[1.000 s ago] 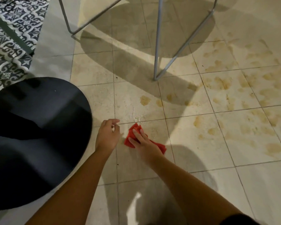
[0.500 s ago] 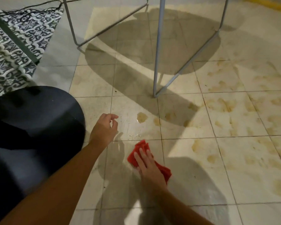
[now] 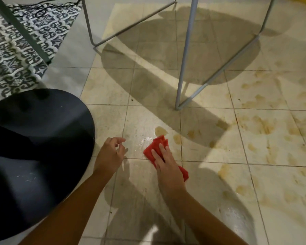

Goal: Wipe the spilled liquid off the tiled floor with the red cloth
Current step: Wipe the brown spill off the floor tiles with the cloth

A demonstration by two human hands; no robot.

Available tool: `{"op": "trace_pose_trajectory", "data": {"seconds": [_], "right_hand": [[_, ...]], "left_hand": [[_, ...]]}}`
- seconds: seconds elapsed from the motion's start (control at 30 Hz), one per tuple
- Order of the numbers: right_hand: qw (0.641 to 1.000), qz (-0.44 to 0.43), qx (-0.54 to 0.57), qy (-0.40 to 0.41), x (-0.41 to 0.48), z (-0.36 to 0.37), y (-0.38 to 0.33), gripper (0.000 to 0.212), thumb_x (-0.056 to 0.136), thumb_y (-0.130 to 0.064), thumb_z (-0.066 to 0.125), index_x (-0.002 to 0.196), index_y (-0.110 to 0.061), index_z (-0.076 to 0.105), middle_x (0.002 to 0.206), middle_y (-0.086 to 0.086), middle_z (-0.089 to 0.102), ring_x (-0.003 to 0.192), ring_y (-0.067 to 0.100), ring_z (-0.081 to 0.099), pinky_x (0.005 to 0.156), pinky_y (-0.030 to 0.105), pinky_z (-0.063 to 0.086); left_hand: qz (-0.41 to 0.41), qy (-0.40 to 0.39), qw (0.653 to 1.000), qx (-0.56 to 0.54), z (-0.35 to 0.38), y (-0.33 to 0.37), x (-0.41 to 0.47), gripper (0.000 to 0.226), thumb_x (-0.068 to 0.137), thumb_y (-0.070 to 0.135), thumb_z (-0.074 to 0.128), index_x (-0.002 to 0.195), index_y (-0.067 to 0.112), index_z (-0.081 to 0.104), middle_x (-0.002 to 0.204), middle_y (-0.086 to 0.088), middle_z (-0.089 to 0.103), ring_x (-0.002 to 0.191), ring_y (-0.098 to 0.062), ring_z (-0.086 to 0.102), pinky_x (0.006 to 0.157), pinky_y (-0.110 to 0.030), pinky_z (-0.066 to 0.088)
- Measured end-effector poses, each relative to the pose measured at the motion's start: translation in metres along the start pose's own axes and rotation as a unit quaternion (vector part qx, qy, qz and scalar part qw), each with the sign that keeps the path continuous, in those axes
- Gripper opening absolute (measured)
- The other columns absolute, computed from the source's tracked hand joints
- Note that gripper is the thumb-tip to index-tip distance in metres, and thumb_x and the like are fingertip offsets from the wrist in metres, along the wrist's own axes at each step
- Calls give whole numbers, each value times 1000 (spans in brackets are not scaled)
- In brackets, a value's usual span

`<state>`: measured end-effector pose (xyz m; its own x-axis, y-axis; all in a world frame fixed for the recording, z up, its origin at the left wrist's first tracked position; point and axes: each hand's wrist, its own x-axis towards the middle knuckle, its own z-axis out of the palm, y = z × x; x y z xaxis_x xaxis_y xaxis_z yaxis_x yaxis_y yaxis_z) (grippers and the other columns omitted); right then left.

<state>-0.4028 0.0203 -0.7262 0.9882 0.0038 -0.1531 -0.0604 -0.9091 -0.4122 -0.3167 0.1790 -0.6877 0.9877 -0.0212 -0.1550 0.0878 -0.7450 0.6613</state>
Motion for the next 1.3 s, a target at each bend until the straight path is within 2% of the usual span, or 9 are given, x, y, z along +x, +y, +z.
{"op": "trace_pose_trajectory", "data": {"seconds": [0.1, 0.23, 0.43, 0.57, 0.7, 0.83, 0.97, 1.13, 1.3], "right_hand": [[999, 23, 18, -27, -20, 7, -24, 67, 93, -8, 40, 140, -28, -3, 148, -1, -24, 136, 27, -21, 112, 53, 4], [993, -111, -39, -4, -5, 14, -39, 68, 63, -26, 79, 125, -29, 50, 142, 3, 37, 128, 27, 41, 97, 43, 44], [998, -50, 45, 21, 46, -10, -6, 69, 87, -1, 51, 141, -30, 20, 154, -4, -3, 139, 16, -6, 115, 41, 4], [987, 26, 141, 65, 38, -17, 27, 52, 93, -6, 39, 139, -27, 30, 154, -1, 8, 142, 16, 3, 116, 40, 15], [995, 80, 6, 62, -6, -1, 15, 67, 88, 0, 43, 143, -23, 14, 151, 0, -11, 138, 24, -14, 113, 45, 5], [998, -21, -20, 61, -1, 9, -28, 79, 62, -7, 74, 133, -20, 41, 146, 7, 33, 134, 30, 28, 102, 46, 28], [1000, -13, 21, -1, 46, -14, -14, 77, 85, 7, 48, 143, -25, 8, 153, -3, -11, 138, 17, -13, 112, 42, 4], [994, 70, 65, 54, 56, -30, 40, 55, 93, -4, 43, 141, -25, 26, 154, 1, 8, 141, 21, 3, 107, 45, 34], [990, 118, 41, 66, 7, -20, 24, 62, 92, -3, 40, 143, -26, 14, 154, -2, -5, 141, 22, -7, 110, 39, 29]], "left_hand": [[19, -8, 1000, 5, 1, -4, 2, 22, 93, 14, 45, 111, 16, 58, 123, -4, 54, 100, -7, 48, 81, -19, 41], [47, 0, 999, -5, 2, -3, 5, 22, 92, 12, 44, 110, 15, 58, 119, -4, 55, 101, -9, 49, 82, -20, 41], [85, 3, 996, -18, 0, 2, 9, 21, 91, 7, 46, 108, 11, 58, 110, -2, 55, 93, -7, 52, 67, -3, 40], [93, 1, 996, -16, 3, -1, 9, 21, 91, 7, 46, 107, 11, 59, 109, -3, 56, 87, -9, 53, 75, -16, 46], [105, 2, 994, -8, 6, -4, 12, 22, 91, 7, 46, 108, 8, 60, 109, -8, 58, 91, -12, 53, 79, -24, 45], [84, 13, 996, -2, 12, 2, 12, 22, 91, 8, 46, 109, 8, 59, 112, -9, 57, 99, -17, 54, 82, -24, 42], [88, 8, 996, 0, 17, 9, 9, 22, 91, 9, 46, 110, 8, 58, 112, -10, 56, 101, -17, 53, 83, -24, 42], [89, 5, 996, -2, 14, 2, 9, 21, 91, 7, 47, 108, 6, 59, 109, -11, 58, 97, -18, 54, 82, -25, 43], [94, 0, 996, -15, 10, -1, 12, 20, 91, 6, 47, 107, 5, 59, 109, -12, 58, 98, -22, 56, 83, -31, 48]]}}
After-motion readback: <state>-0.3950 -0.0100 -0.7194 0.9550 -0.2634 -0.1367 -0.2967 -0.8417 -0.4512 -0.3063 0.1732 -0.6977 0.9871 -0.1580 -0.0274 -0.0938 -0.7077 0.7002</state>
